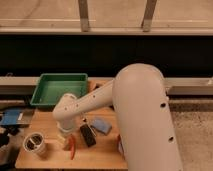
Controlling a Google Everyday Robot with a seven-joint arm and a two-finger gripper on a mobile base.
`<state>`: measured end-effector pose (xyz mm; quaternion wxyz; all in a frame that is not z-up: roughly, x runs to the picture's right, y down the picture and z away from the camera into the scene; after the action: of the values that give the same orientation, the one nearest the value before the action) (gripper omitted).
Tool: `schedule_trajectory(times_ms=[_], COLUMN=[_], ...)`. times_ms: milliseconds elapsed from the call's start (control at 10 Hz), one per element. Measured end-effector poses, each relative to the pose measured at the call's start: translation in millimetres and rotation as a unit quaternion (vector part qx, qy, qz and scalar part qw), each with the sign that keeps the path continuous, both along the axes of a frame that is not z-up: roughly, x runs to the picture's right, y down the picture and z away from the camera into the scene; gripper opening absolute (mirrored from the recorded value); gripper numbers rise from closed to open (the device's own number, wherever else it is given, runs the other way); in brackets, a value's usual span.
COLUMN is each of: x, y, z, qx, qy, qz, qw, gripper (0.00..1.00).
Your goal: Place pepper in tray
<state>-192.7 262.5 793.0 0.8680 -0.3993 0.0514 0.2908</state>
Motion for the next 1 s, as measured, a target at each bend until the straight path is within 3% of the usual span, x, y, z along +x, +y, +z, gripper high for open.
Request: schedule_trajectory(times_ms=[500,800,1000], x=[3.8,3.3,7.2], y=[-4.4,-2.6,-14.5], z=[-3.1,-5.3,-17.0], qx=[0.000,0.011,0.031], qy=[0.002,0.003,0.000], qz=[0.001,-0.005,0.001], qw=[1.0000,0.9999,0.9995], gripper=[0.04,0.00,0.00])
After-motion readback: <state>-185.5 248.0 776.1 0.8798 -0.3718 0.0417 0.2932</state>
